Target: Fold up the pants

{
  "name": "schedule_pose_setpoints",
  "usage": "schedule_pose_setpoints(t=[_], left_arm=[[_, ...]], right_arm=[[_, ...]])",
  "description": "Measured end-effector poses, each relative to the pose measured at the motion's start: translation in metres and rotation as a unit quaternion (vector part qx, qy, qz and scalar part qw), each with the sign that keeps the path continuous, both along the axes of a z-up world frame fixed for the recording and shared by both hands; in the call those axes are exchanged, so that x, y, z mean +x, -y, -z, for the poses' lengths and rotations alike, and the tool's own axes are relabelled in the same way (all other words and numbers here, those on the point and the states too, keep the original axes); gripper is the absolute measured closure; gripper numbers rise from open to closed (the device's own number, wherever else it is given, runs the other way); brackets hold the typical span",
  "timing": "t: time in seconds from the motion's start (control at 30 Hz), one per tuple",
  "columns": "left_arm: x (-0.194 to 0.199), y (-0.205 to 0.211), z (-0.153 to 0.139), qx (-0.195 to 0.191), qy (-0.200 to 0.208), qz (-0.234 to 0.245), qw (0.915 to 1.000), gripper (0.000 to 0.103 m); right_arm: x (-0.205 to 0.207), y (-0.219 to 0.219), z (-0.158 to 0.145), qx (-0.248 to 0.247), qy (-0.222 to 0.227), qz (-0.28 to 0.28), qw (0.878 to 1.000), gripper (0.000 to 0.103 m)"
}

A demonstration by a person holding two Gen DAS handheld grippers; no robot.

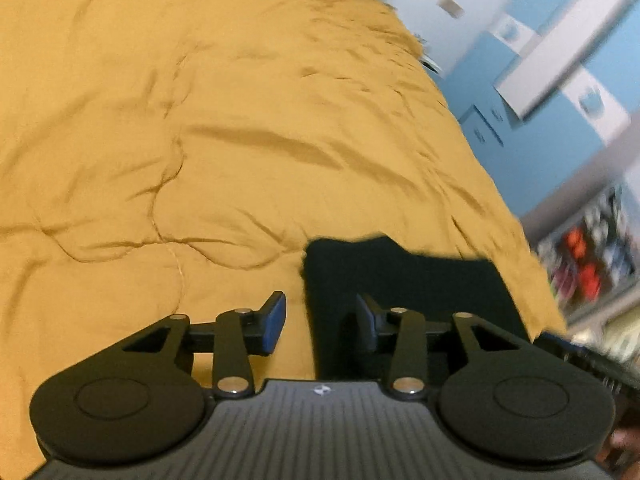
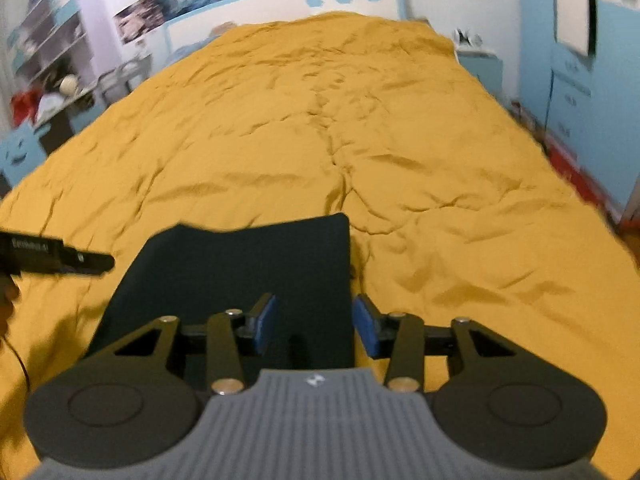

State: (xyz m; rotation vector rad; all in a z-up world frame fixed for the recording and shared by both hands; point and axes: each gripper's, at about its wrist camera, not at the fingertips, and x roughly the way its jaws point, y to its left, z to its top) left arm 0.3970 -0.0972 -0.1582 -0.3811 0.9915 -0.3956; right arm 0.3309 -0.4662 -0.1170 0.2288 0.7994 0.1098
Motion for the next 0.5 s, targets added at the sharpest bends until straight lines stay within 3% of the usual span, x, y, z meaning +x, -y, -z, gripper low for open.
schedule_pose_setpoints(t=[0.1, 0.27, 0.3, 0.37, 0.4, 0.47, 0.5], left_arm=[[0.023, -0.008, 0.025, -0.058, -0.040, -0.017, 0.9974, 0.057], [0.043, -0.016, 0.043, -0.127, -0.059, -0.030, 0.9897, 0.057], [0.045, -0.016, 0.045, -0.134, -0.063, -0.029, 0.9886, 0.057], [0.049, -0.015, 0.048, -0.144, -0.064, -0.024, 0.9873, 0.063], [0.049, -0.015, 0.049, -0.147, -0.062, -0.024, 0.9869, 0.069], [0.047, -0.015, 0.046, -0.143, -0.050, -0.028, 0.9881, 0.086], [0.043, -0.014, 0.040, -0.142, -0.038, -0.028, 0.9887, 0.087]], right_arm=[[0.025, 0.015, 0.012, 0.055, -0.023, 0.020, 0.998, 0.052], [0.066, 0.038, 0.032, 0.131, -0.058, 0.027, 0.989, 0.056], [0.073, 0.041, 0.037, 0.149, -0.065, 0.025, 0.986, 0.059], [0.079, 0.046, 0.044, 0.182, -0.073, 0.022, 0.980, 0.083], [0.080, 0.046, 0.045, 0.189, -0.071, 0.024, 0.979, 0.084], [0.078, 0.045, 0.041, 0.186, -0.056, 0.020, 0.981, 0.099], [0.075, 0.044, 0.038, 0.188, -0.047, 0.020, 0.981, 0.099]])
